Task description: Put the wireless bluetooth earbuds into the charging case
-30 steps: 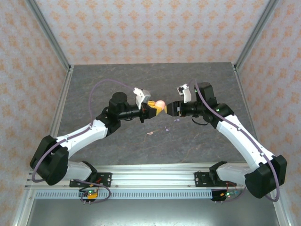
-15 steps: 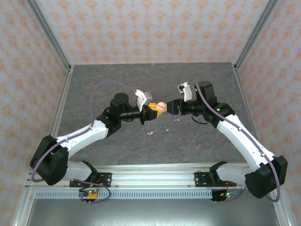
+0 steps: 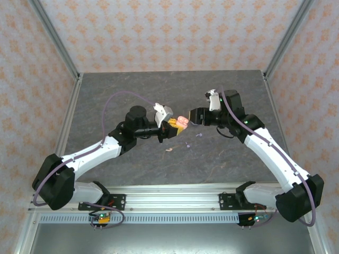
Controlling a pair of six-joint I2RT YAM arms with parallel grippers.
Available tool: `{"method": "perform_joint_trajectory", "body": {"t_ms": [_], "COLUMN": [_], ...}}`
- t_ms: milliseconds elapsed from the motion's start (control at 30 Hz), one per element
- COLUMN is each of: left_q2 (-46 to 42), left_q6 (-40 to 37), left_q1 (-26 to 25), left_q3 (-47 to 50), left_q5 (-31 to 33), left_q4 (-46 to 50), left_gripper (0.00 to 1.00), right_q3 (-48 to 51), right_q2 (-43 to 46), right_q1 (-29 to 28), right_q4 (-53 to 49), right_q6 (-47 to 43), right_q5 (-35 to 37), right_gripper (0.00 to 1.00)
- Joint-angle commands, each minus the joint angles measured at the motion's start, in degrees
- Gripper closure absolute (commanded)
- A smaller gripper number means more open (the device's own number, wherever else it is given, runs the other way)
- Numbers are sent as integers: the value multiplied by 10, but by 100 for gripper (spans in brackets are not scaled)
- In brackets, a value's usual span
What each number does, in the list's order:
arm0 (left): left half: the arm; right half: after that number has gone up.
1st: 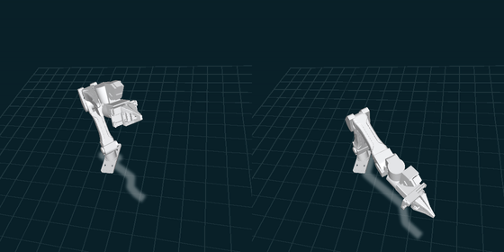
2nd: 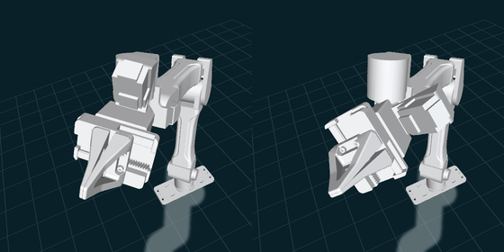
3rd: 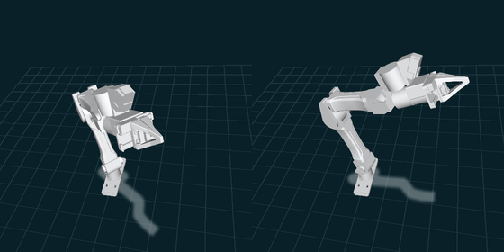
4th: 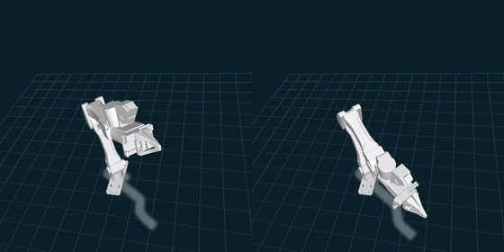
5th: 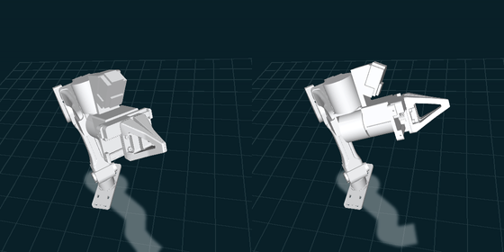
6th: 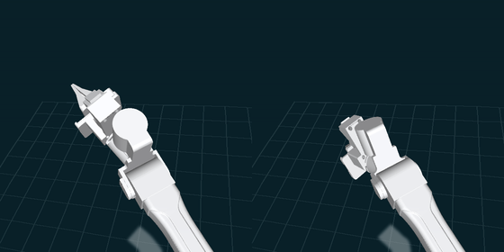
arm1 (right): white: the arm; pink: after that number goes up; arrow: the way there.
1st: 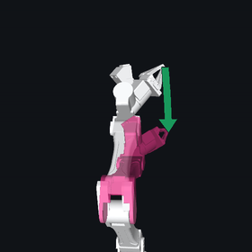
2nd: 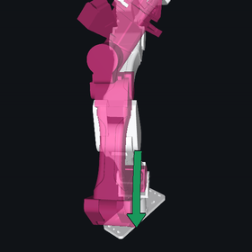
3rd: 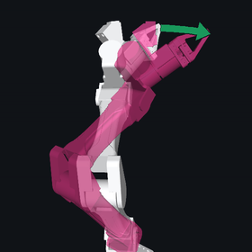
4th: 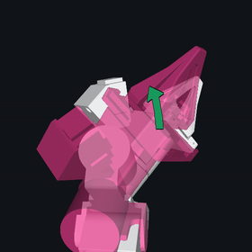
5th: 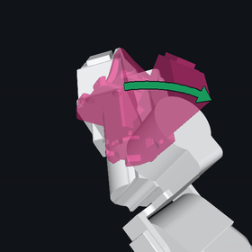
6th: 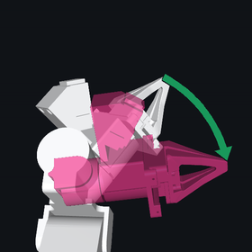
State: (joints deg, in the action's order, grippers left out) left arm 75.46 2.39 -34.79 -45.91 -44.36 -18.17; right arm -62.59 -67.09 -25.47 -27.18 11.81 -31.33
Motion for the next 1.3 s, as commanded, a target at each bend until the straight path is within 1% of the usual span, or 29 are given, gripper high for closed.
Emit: {"method": "perform_joint_trajectory", "body": {"t_ms": [0,100,167,267,367,533,700,867,1067,1267], "left_q2": [-21,-42,-62,-102,-144,-206,-243,-270,-285,-293], "left_q6": [-19,-13,-13,-15,-13,-8,1,9,10,12], "left_q1": [-2,-2,-2,-2,-2,-2,-2,-2,-2,-2], "left_q3": [6,24,35,54,72,94,103,116,118,121], "left_q5": [32,44,58,81,98,133,163,186,200,204], "left_q4": [19,14,25,43,66,103,135,143,154,155], "left_gripper": [79,79,79,79,78,78,78,78,77,76], "right_q3": [-15,-19,-22,-23,-12,8,37,55,53,51], "right_q2": [13,-4,-35,-79,-125,-180,-216,-257,-312,-351], "right_q1": [1,2,2,2,-7,-36,-72,-114,-160,-176], "right_q4": [-16,-35,-50,-59,-47,-20,32,72,103,125], "right_q6": [26,25,21,13,8,19,42,66,89,108], "right_q5": [96,106,100,63,-4,-43,-91,-102,-102,-95], "right_gripper": [42,41,41,43,48,57,72,80,83,86]}}
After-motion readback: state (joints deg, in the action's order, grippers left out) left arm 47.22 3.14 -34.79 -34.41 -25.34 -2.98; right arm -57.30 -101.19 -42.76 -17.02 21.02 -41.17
